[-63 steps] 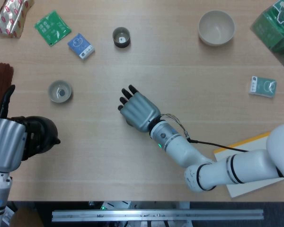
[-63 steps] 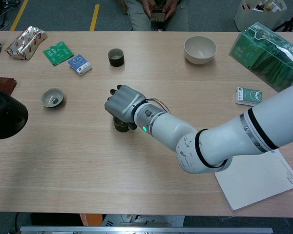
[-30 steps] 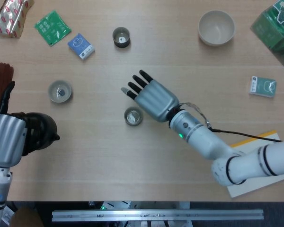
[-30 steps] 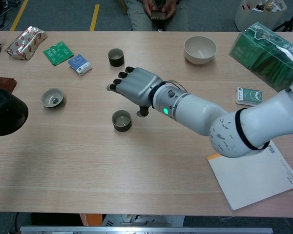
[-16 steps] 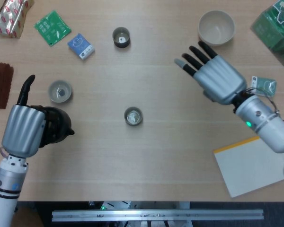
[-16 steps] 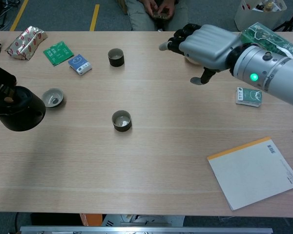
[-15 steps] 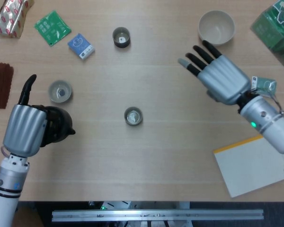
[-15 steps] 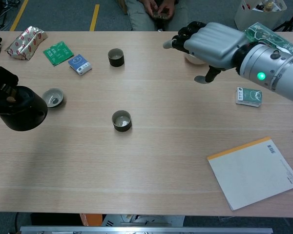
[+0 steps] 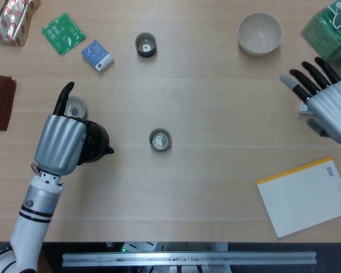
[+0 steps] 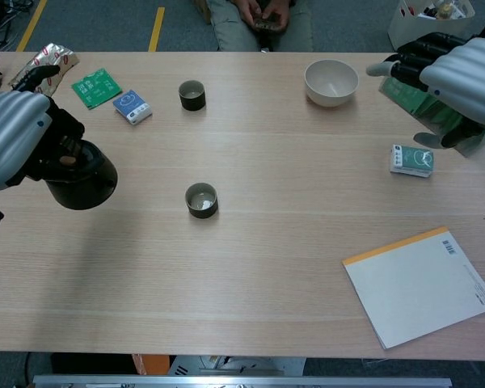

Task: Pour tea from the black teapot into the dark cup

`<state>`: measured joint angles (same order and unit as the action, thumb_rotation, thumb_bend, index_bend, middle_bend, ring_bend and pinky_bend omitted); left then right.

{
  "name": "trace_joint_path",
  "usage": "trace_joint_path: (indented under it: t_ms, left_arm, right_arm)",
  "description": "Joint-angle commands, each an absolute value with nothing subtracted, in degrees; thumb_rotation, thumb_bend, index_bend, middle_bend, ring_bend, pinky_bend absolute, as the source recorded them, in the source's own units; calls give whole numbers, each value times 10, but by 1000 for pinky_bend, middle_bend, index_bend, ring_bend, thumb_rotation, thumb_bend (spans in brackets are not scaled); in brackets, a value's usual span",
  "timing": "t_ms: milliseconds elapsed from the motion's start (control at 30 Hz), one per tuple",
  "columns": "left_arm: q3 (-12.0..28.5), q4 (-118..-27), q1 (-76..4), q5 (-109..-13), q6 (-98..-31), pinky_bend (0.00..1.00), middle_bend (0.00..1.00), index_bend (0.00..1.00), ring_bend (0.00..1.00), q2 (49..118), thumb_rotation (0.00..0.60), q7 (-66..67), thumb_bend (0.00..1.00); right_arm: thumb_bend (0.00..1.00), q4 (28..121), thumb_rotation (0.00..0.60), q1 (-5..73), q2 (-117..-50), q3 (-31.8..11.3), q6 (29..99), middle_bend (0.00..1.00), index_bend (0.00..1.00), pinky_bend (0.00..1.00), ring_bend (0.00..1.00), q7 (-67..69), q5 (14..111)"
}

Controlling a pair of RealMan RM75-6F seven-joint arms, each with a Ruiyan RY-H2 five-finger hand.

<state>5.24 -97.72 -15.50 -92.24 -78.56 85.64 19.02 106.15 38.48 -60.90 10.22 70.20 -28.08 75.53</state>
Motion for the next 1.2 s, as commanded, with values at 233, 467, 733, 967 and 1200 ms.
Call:
trace_joint_path:
  t_ms: [233, 467, 733, 967, 1200]
  left_arm:
    - [70, -966, -172, -888, -772, 2, 1000, 957, 849, 879, 600, 214, 246]
    - [82, -943, -186, -865, -765, 2, 1000, 957, 849, 899, 600, 235, 246]
    - [90, -919, -203, -845, -759, 2, 1000, 956, 849, 930, 600, 256, 246]
    - [98, -892, -224, -827, -746, 2, 1000, 956, 848, 964, 600, 273, 246]
    - [100, -869, -241, -817, -741, 2, 1000, 956, 849, 993, 600, 285, 246]
  right_arm:
    - [232, 1043, 600, 311, -586, 99, 754, 123, 96, 51, 0, -244, 787]
    - [231, 1034, 600, 256, -578, 91, 795, 123, 96, 51, 0, -218, 794]
    - [232, 1019, 600, 216, -567, 77, 804, 123, 96, 51, 0, -186, 789]
    - [232, 1008, 600, 195, -564, 64, 797, 123, 96, 51, 0, -169, 790]
    - [231, 1000, 600, 179, -562, 53, 788, 123, 96, 51, 0, -160, 792]
